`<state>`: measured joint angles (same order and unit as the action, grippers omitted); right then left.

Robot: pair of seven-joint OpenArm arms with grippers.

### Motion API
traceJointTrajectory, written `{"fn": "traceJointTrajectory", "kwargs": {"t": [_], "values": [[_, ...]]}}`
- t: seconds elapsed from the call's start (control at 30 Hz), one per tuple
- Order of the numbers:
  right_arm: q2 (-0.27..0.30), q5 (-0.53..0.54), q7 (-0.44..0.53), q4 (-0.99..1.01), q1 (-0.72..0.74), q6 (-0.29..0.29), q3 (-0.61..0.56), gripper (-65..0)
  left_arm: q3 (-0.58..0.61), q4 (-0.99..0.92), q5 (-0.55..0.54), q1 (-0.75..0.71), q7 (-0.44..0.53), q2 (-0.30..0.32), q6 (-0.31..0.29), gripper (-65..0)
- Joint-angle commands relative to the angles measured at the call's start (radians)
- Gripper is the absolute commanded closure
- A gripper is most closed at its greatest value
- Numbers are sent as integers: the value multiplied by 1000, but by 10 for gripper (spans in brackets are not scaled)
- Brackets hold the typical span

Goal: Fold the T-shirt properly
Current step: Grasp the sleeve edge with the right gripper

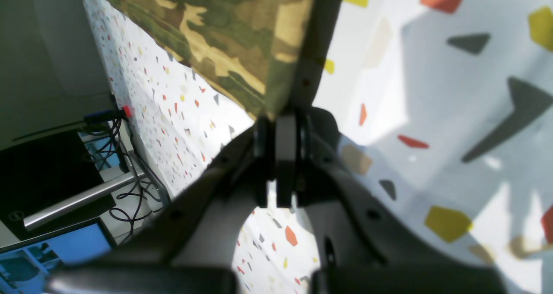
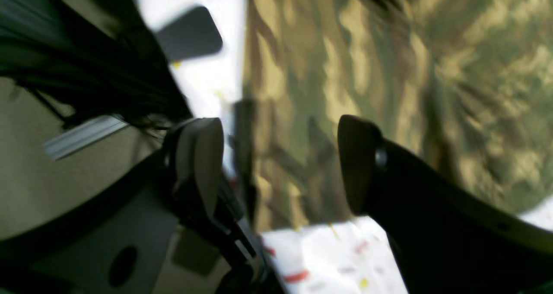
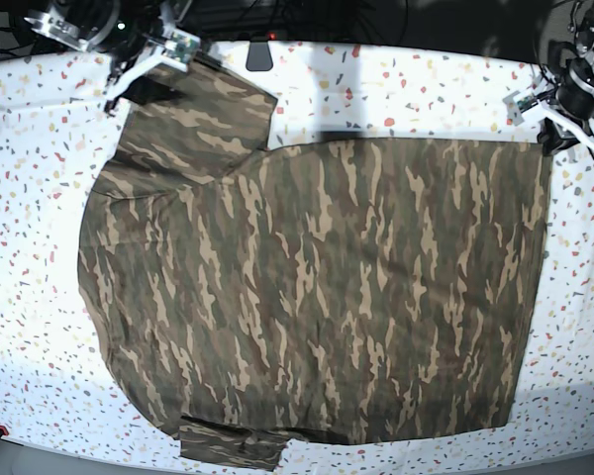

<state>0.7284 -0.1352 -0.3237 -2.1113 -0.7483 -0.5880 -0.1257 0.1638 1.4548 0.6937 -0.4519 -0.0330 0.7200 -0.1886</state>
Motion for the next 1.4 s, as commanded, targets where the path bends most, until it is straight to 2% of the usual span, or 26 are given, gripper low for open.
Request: {"fn": "traceJointTrajectory", "kwargs": {"t": [0.0,0.13,0.33,1.0,1.23,1.37], "values": [[11,1,-3,-3,13,11,-18,-415,3,0,-6,-13,11,6,-24,0],[11,-8,-17,46,71,37,-108,-415,3,0,-6,-14,11,6,-24,0],[11,-105,-18,79,134,129,-195,-415,3,0,-6,-14,11,6,-24,0],[11,-95,-97,116,133,132,-197,-415,3,0,-6,-14,11,6,-24,0],[11,-180,-108,143,133,150,-197,-415,3,0,-6,-14,11,6,-24,0],[11,-184,-192,143,133,164,-197,-415,3,0,-6,-14,10,6,-24,0]]}}
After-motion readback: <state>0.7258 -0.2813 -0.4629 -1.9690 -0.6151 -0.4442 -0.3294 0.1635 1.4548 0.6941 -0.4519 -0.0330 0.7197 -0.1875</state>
